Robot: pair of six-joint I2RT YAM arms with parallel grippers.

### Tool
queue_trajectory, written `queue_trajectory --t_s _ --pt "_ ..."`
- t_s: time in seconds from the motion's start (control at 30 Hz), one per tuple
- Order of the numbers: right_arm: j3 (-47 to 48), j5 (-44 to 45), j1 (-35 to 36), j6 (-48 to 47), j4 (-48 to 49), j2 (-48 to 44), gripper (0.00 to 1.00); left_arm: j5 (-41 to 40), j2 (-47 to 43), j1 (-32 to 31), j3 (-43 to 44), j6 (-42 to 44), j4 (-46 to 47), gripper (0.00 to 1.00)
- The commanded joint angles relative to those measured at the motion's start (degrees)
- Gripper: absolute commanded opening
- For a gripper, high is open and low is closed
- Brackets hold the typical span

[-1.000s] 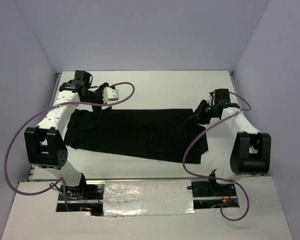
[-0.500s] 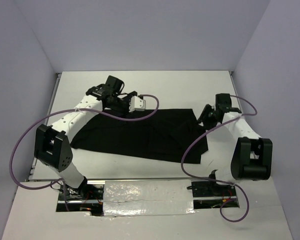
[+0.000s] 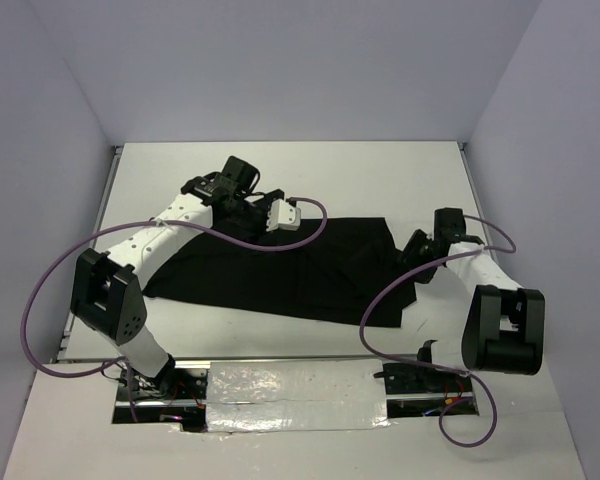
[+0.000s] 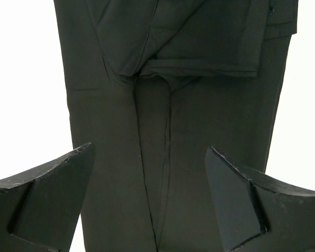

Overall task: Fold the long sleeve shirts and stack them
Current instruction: Fold the shirt

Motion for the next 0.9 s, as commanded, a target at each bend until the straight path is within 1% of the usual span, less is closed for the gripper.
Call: queue_trajectory --t_s 0.0,0.07,0.17,0.43,0.53,0.57,0.63,0.77,0.87 --pt "-1.70 -2.89 -0.22 0.30 1.37 -2.59 0.54 0.33 0.40 -0.31 0.84 -0.43 -0.92 0.99" --pt "-2.32 -3.42 -0.23 0.47 1.20 -3.64 0.52 -0.02 0.40 -0.31 0.84 -0.17 -1.19 0.99" --pt "-2.93 -4.91 -0.23 0.47 1.02 -4.26 0.53 -0.46 0.57 -0.31 0.92 0.18 -1.19 0.99" --pt "-4.69 -8.60 -0.22 -1.19 -0.56 -7.07 0.53 -0.02 0.84 -0.31 1.36 0.62 -1.54 0.99" --pt "-6.53 -11.58 -0.23 -1.11 0.40 -7.60 0.43 0.06 1.10 -0.40 1.71 0.71 -1.54 0.99" --pt "-6.88 -12.73 -0.23 -0.85 0.67 -7.69 0.38 0.07 1.19 -0.40 1.80 0.63 -1.63 0.99" --pt "-7.33 -14.23 -0.05 -0.76 0.67 -8.47 0.35 0.15 1.36 -0.40 2.15 0.54 -1.63 0.99" --pt "-7.50 -15.28 0.30 -1.64 -0.64 -10.06 0.38 0.07 1.72 -0.57 2.42 0.80 -1.71 0.99" --pt "-7.94 -15.64 0.30 -2.78 -0.83 -10.06 0.45 -0.02 2.15 -0.75 2.59 0.71 -1.98 0.99"
